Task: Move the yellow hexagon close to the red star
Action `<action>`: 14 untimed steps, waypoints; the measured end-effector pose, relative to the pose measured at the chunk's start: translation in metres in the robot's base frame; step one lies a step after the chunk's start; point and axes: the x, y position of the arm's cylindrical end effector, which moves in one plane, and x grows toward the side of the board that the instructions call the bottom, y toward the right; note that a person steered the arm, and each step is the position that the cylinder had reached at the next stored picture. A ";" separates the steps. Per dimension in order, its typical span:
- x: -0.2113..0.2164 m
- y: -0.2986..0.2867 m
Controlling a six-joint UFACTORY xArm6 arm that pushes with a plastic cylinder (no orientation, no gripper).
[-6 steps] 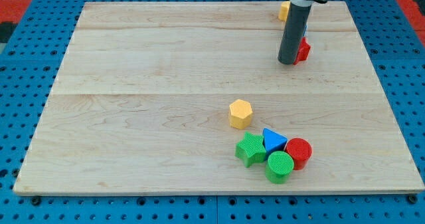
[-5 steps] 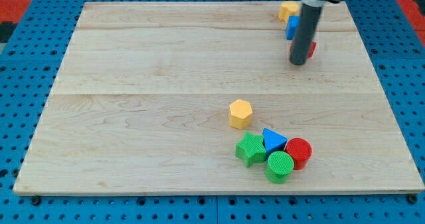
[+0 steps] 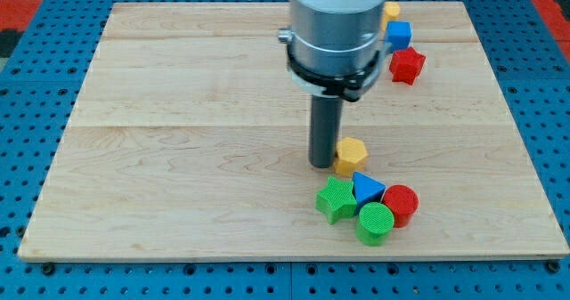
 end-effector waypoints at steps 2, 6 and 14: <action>0.009 0.055; -0.032 0.088; -0.120 0.206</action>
